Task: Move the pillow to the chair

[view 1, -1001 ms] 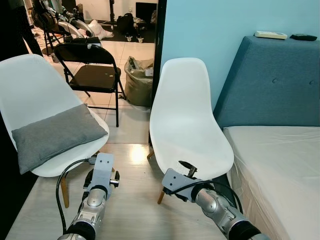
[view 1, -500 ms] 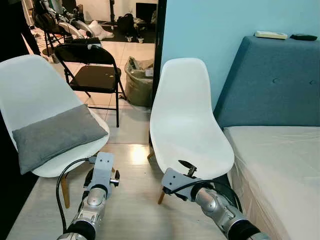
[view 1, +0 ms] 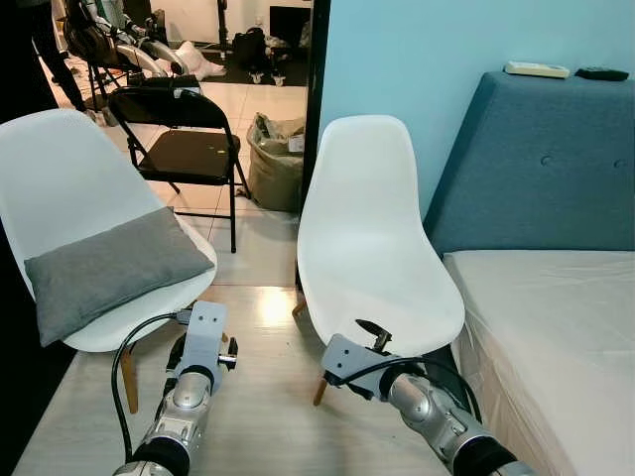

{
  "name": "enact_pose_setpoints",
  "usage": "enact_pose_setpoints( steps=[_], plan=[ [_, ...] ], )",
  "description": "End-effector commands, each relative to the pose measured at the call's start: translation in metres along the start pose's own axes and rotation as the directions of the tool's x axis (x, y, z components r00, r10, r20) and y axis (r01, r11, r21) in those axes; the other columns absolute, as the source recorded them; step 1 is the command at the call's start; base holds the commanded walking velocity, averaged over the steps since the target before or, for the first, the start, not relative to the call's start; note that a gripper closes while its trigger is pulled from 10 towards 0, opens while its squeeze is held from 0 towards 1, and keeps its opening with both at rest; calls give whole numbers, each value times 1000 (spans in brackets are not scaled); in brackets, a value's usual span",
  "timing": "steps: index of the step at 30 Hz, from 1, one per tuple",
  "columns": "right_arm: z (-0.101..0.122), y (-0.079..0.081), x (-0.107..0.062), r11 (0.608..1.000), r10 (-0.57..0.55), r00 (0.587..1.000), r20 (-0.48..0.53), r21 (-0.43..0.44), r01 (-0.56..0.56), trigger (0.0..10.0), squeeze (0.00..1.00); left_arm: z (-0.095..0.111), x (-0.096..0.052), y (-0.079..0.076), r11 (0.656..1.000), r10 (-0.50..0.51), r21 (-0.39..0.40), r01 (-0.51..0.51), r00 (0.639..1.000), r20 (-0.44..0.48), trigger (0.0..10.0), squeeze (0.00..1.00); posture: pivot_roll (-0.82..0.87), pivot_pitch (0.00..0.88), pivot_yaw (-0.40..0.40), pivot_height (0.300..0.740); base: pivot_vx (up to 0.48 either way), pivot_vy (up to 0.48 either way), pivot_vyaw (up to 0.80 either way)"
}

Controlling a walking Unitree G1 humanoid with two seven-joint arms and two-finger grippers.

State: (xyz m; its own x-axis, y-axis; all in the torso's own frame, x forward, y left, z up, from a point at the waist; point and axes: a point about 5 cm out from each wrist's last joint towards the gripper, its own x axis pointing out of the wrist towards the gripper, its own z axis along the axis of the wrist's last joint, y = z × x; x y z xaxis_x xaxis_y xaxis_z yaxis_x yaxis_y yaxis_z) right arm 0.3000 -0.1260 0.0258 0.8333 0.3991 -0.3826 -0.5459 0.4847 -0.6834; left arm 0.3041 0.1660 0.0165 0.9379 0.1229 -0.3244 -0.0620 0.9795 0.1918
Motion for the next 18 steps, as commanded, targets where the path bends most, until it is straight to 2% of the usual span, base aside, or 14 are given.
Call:
enact_pose_setpoints(
  steps=[1,18],
  plan=[
    [-4,-2,-2,1000,-4,1000,-7,29,4,10000,0,-7,-2,-2,1000,0,-5,0,1000,-27,10000,0,-21,61,-64,740,0,0,0],
    [-9,-7,-5,999,-7,1000,-12,38,8,10000,0,-9,-4,-7,1000,-1,-20,1,999,-37,10000,0,-44,72,-64,740,0,0,0]
  ],
)
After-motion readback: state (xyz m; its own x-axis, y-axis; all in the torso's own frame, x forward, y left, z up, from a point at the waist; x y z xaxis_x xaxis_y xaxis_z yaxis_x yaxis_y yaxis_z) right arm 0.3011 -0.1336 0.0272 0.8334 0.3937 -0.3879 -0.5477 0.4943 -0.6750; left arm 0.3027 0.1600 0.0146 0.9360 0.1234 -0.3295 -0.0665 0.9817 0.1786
